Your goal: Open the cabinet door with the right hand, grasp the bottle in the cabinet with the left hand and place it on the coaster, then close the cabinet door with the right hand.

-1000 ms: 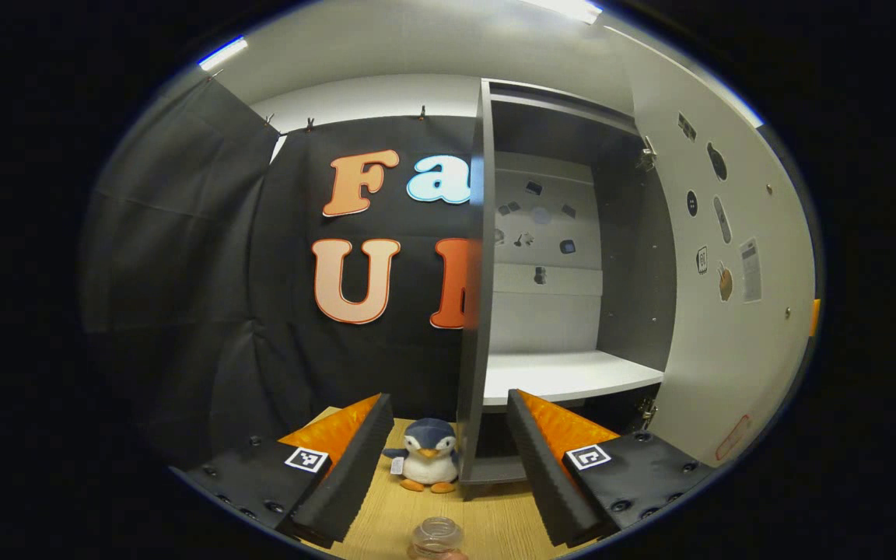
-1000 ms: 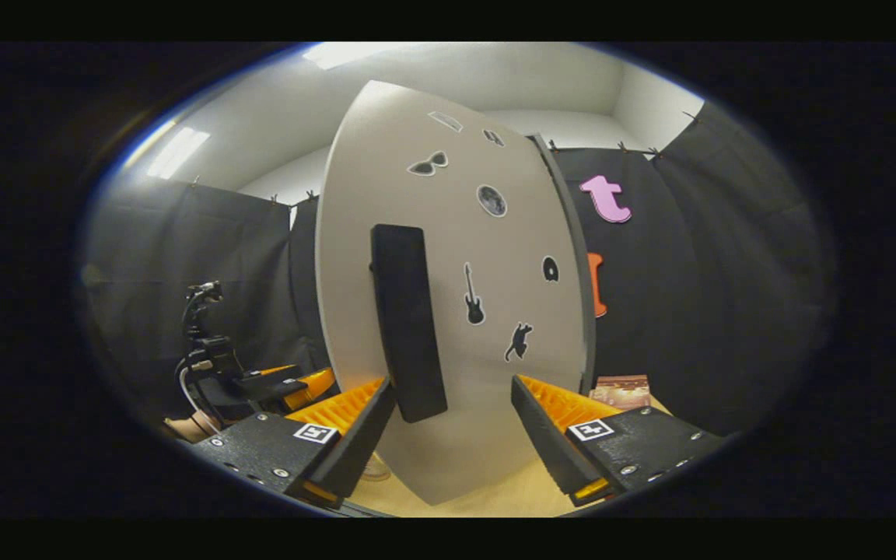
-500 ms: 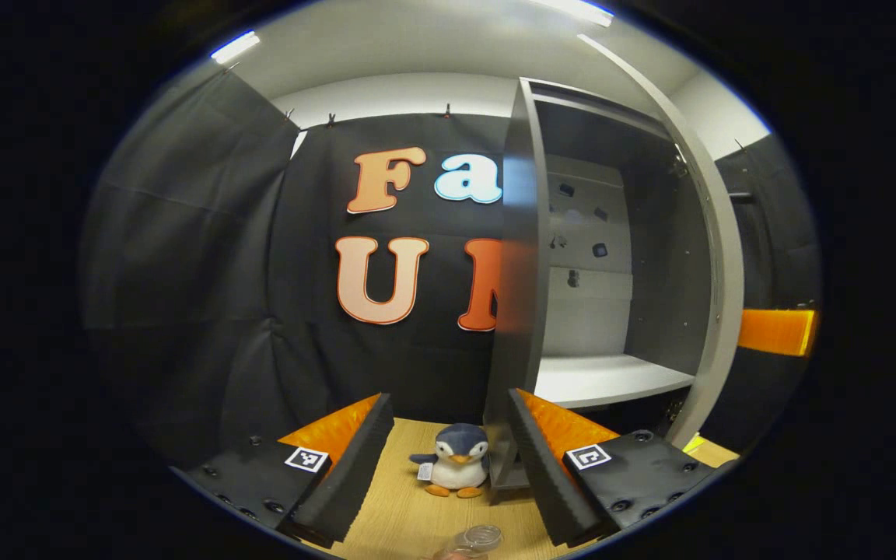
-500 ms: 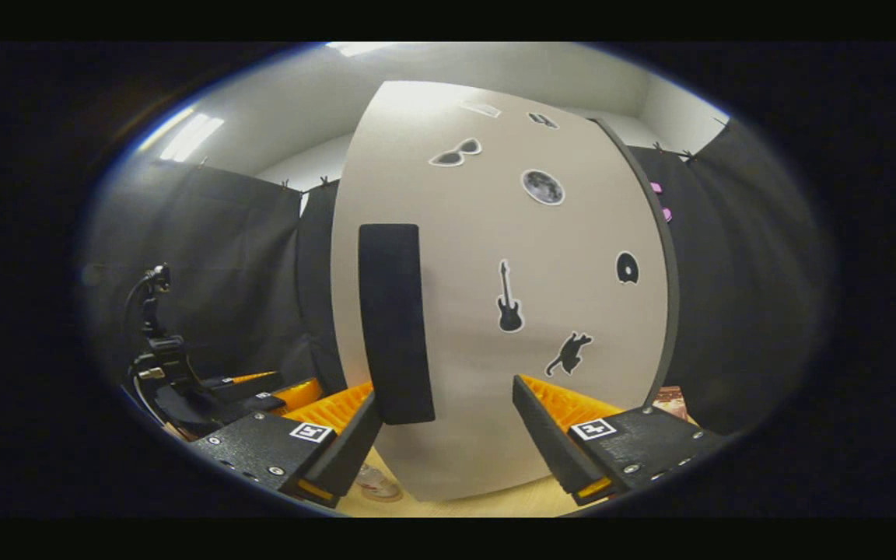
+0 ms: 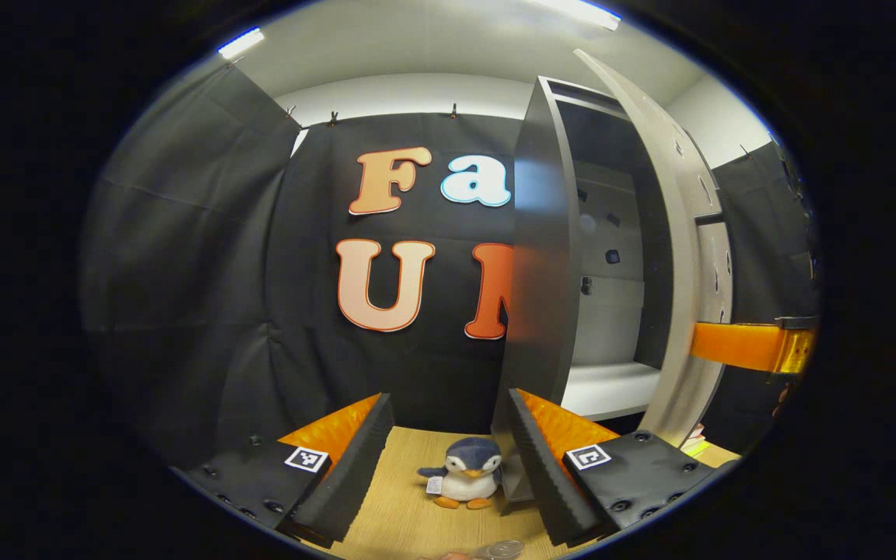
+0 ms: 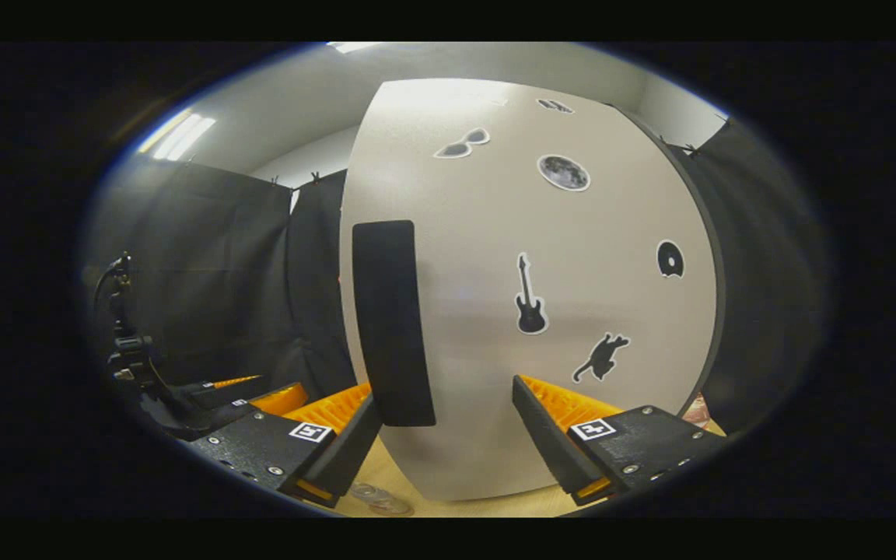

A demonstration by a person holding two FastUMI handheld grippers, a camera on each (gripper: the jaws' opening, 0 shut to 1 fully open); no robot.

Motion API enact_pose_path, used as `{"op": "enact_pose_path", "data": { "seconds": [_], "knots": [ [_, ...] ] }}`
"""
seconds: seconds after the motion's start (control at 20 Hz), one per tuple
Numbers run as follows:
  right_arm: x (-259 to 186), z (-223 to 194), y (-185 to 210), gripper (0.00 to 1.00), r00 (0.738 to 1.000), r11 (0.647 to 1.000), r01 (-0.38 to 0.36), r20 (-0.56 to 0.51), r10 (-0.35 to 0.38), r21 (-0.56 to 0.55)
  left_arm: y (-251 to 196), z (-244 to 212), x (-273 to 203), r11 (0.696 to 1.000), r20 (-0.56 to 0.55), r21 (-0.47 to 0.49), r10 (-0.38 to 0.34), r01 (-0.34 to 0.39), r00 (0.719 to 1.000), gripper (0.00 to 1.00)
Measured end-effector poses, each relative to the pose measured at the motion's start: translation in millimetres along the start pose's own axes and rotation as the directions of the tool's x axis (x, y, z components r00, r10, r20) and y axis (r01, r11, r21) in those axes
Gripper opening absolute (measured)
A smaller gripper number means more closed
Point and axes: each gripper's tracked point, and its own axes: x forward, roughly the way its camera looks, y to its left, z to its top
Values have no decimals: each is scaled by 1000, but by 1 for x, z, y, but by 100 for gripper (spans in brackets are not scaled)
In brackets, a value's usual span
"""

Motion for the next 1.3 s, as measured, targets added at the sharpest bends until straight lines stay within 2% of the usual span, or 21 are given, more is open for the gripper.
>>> {"op": "enact_pose_path", "data": {
  "seconds": [0.3,0.95,1.2,1.25,1.3],
  "knots": [
    [19,-9,-5,96,997,996,74,5,-73,-53,-4,-7,16,999,-11,10,-41,41,999,95],
    [30,-9,-9,98,975,975,218,56,-216,-34,6,-20,21,996,-44,-15,-85,84,995,95],
    [39,-13,-14,97,966,967,253,68,-250,-28,6,-18,23,994,-41,-1,-107,107,993,94],
    [41,-13,-15,100,965,966,257,68,-255,-28,7,-18,24,994,-40,1,-111,111,993,94],
    [39,-13,-15,98,963,964,264,66,-261,-27,6,-17,25,993,-41,4,-115,116,992,94]
  ]
}}
